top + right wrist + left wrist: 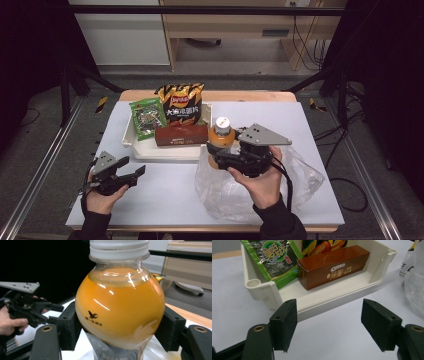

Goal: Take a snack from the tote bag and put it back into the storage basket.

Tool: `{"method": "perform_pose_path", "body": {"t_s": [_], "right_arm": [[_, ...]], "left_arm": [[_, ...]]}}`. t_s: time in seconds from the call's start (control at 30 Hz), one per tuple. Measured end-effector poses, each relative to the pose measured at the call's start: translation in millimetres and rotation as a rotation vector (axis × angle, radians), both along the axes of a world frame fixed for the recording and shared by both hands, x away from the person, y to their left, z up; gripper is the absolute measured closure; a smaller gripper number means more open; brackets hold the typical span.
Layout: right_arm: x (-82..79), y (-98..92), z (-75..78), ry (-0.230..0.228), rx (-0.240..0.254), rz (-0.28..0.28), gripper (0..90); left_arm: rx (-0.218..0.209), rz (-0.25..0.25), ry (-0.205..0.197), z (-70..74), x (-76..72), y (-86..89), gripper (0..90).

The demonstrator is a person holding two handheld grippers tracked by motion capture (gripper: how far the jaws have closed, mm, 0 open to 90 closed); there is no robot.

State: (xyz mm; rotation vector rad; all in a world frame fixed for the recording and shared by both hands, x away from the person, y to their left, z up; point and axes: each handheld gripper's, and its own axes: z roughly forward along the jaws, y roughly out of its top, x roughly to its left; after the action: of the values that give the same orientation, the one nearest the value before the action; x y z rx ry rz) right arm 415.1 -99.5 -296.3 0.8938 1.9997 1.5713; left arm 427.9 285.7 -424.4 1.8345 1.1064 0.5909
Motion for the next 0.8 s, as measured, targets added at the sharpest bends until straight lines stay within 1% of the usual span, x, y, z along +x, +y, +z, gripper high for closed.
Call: {"method": "perform_pose_path", "body": {"t_s": [0.2, 0.37, 0.47, 0.57, 0.67, 0.8], "right_arm": [[5.1, 28.6, 6.2, -0.003, -0.008, 0.034, 31.5], [10.3, 54.2, 0.2, 0.01, -0.005, 0.067, 31.5], [13.0, 69.3, -10.0, 0.022, -0.023, 0.077, 31.5], [16.7, 83.7, -25.7, 0.047, -0.042, 0.09, 31.5], [19.7, 92.3, -41.8, 0.075, -0.056, 0.098, 31.5], [23.5, 97.3, -63.5, 0.104, -0.069, 0.099, 31.5]], "left_arm": [[0.0, 0.016, 0.0, -0.1, 0.8, 5.3, 28.9], [-0.01, 0.031, -0.003, 0.8, 0.9, 10.3, 28.9], [-0.016, 0.038, -0.007, 2.1, 0.5, 13.2, 28.9], [-0.02, 0.042, -0.012, 3.3, 0.0, 15.5, 29.0], [-0.021, 0.043, -0.011, 3.5, -0.2, 16.1, 29.0], [-0.019, 0.042, -0.011, 3.3, 0.0, 15.3, 29.0]]}}
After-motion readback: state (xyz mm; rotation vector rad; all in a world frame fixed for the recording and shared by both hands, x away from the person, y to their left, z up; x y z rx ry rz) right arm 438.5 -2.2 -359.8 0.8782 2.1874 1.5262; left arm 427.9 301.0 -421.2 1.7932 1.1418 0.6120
